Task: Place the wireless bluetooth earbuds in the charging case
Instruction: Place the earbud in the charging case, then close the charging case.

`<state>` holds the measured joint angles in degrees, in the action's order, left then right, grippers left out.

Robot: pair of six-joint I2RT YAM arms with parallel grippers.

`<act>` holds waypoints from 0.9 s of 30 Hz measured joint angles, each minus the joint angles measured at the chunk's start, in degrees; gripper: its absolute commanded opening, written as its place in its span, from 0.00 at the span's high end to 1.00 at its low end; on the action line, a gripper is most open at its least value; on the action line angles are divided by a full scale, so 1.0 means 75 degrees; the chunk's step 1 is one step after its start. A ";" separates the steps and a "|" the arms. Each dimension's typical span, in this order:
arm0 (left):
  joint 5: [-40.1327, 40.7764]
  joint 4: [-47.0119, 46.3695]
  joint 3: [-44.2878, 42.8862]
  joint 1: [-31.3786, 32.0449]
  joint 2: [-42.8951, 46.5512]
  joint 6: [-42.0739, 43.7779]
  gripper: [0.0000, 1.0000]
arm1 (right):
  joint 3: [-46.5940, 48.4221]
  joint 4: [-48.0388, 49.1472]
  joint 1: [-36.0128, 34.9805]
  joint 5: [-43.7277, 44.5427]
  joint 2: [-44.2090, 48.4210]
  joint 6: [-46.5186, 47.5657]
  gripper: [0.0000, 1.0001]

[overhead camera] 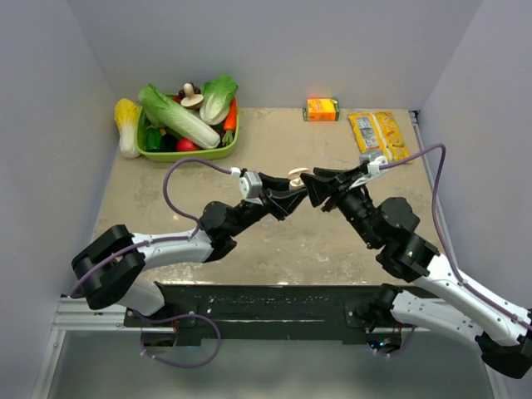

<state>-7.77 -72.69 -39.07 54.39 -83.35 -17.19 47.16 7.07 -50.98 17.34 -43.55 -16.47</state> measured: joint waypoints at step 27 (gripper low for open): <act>-0.1781 -0.0038 0.2311 -0.0006 0.2200 0.1072 1.00 | 0.2276 -0.3284 0.0003 -0.0245 -0.2200 0.0000 0.64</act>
<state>-21.12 -72.97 -21.74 54.35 -66.85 -9.15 64.23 -17.56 -50.96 15.51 -60.05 -16.47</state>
